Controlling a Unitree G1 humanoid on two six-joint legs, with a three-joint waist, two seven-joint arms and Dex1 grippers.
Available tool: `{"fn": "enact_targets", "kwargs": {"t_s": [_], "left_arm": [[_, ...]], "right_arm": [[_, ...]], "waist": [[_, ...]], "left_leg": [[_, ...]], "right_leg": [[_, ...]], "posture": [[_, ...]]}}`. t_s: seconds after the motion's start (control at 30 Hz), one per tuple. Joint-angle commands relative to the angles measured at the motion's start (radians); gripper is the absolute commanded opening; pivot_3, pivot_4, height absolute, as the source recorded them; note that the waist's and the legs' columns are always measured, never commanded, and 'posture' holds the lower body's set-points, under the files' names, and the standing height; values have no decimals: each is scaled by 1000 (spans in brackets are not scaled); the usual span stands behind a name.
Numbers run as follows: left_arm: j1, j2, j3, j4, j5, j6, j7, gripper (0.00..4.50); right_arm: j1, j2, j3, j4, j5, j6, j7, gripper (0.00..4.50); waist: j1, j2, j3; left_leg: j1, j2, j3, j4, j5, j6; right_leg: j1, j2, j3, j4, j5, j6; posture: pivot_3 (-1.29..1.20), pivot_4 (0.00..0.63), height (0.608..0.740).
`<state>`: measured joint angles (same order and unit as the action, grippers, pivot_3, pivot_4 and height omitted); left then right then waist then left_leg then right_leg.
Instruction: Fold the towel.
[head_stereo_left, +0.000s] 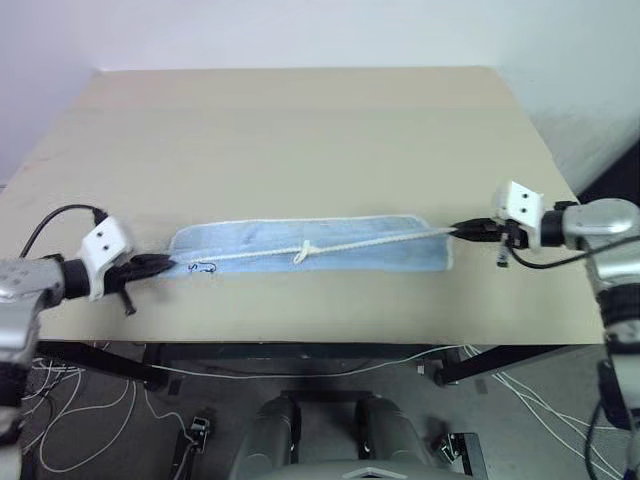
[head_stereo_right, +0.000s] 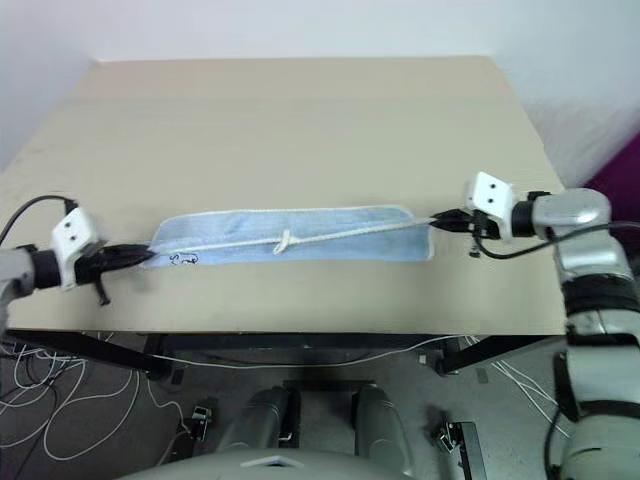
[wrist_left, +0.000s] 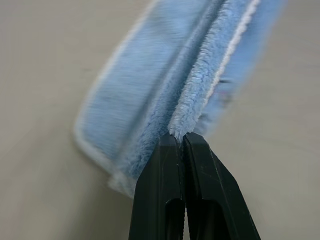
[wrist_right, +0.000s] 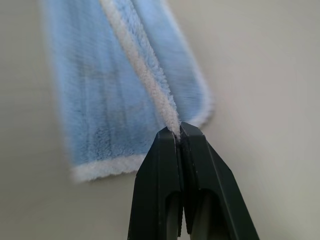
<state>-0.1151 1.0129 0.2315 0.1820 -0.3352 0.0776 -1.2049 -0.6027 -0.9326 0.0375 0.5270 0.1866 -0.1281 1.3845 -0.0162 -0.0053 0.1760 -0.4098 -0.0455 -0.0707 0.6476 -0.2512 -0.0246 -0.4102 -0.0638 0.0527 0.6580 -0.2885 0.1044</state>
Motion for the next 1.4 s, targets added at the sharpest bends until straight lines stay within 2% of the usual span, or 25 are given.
{"fn": "enact_targets", "kwargs": {"t_s": [0.03, 0.17, 0.3, 0.47, 0.63, 0.8, 0.93, 1.27, 1.4], "left_arm": [[100, 66, 139, -86, -43, 61, -25, 0], [90, 65, 124, -81, -24, 74, 8, 0], [-102, 20, -5, 82, 81, 58, 105, 0], [-253, -16, -116, 253, 173, 3, 134, 0], [-348, -52, -183, 370, 229, -46, 157, 0], [-406, -81, -205, 453, 249, -71, 172, 0], [-428, -97, -180, 480, 229, -78, 187, 1054], [-456, -169, -65, 464, 136, -54, 269, 4400], [-424, -175, -26, 422, 113, -8, 310, 4406]], "right_arm": [[98, -101, -92, -154, 76, 125, 38, 61], [117, -89, -79, -197, 74, 164, 2, 61], [-25, 6, -6, -42, -30, 101, -104, 61], [-179, 96, 52, 182, -129, -7, -189, 61], [-272, 152, 79, 351, -186, -93, -237, 61], [-307, 174, 81, 432, -208, -138, -247, 61], [-303, 169, 68, 446, -201, -138, -229, 1002], [-237, 134, -1, 368, -163, -116, -243, 4399], [-155, 106, -64, 225, -117, -66, -273, 4458]], "waist": [[1, 1, 0], [-1, 1, 0], [-1, 1, 0], [-3, 0, 0], [-3, 0, 0], [-4, 0, 0], [-5, 0, 0], [-4, 0, 0], [-3, 0, 0]], "left_leg": [[1, 0, 0, 0, 0, 0], [5, 0, 0, 0, 0, 0], [5, 0, 0, 0, 0, 0], [1, -1, 2, 0, 0, 0], [0, -1, 3, 0, 0, 0], [0, -1, 3, 1, 0, 0], [1, -1, 3, 0, 0, 0], [0, -1, 3, 1, 0, 0], [0, -1, 3, 1, 0, 0]], "right_leg": [[2, 0, 0, -1, 0, 0], [5, 0, 0, 0, 0, 0], [4, 1, -1, 0, 0, 0], [-1, 2, 0, 1, 0, 0], [-2, 2, 0, 2, 0, 0], [-2, 2, 0, 3, 0, 0], [-2, 2, 0, 4, 0, 0], [-2, 2, 1, 4, 0, 0], [-2, 2, 1, 5, 0, 0]], "posture": [[0, 150, 740], [0, 150, 740], [0, 150, 740], [0, 150, 740], [0, 150, 740], [0, 150, 740], [0, 150, 740], [0, 150, 740], [0, 150, 740]]}}
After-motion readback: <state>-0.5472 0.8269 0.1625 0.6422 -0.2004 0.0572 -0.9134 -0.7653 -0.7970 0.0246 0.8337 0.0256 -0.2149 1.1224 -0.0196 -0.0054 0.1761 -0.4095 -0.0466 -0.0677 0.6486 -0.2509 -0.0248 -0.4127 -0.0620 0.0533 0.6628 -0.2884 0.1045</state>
